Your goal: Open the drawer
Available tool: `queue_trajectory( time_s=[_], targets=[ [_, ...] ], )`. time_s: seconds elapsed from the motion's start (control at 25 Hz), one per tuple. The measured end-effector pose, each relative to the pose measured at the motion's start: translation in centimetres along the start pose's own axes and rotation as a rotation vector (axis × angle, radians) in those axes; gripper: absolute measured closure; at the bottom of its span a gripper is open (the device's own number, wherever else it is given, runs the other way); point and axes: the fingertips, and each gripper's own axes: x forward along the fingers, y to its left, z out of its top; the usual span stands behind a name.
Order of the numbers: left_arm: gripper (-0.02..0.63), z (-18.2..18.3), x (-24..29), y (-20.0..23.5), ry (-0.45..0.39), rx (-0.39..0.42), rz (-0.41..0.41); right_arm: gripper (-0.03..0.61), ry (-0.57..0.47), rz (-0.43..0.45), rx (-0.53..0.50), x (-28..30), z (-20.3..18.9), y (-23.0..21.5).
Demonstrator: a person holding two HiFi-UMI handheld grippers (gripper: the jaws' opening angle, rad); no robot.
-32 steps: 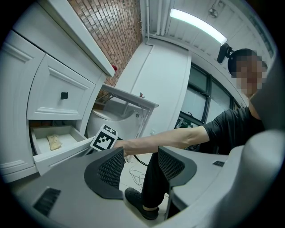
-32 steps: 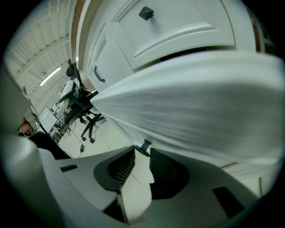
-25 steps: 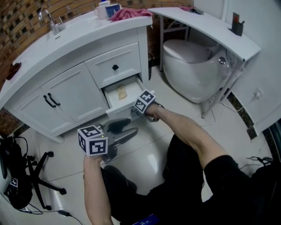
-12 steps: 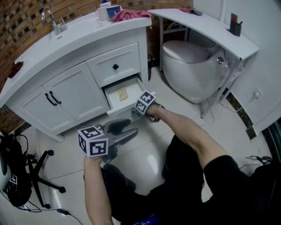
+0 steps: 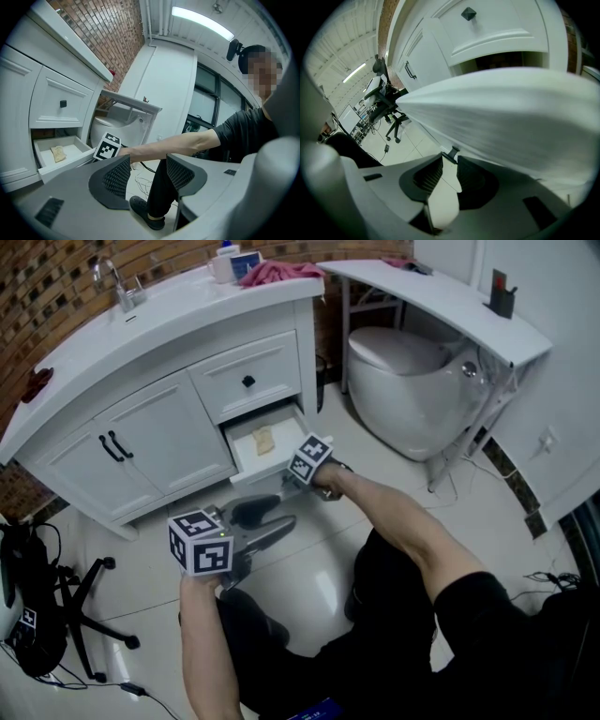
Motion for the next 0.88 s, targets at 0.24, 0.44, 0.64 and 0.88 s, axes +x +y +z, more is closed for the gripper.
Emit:
queue_trajectory(
  time_s=[0.24,0.44,0.64,0.88],
  targets=[
    [0.370,-0.2,-0.4,-0.2,-0.003,-0.001,0.009,0.459,-0.019,-0.026,0.000,-0.1,0.0,-0.1],
    [0.370,-0.4,-0.5,-0.6,-0.004,-0.001,0.012,0.454,0.001,-0.047,0.006,-0.8,-1.0,0.0],
    [0.370,-0.6,-0.8,-1.3,-0.003,0.006,0.015,0.454,-0.032,0.004,0.010,-2.6,-1.4,1.8],
    [0.370,-1.0,-0.9,-2.9,-0.008,0.022,0.012,0.456,-0.069,0.101,-0.024,-4.7,-1.7,6.3]
  ],
)
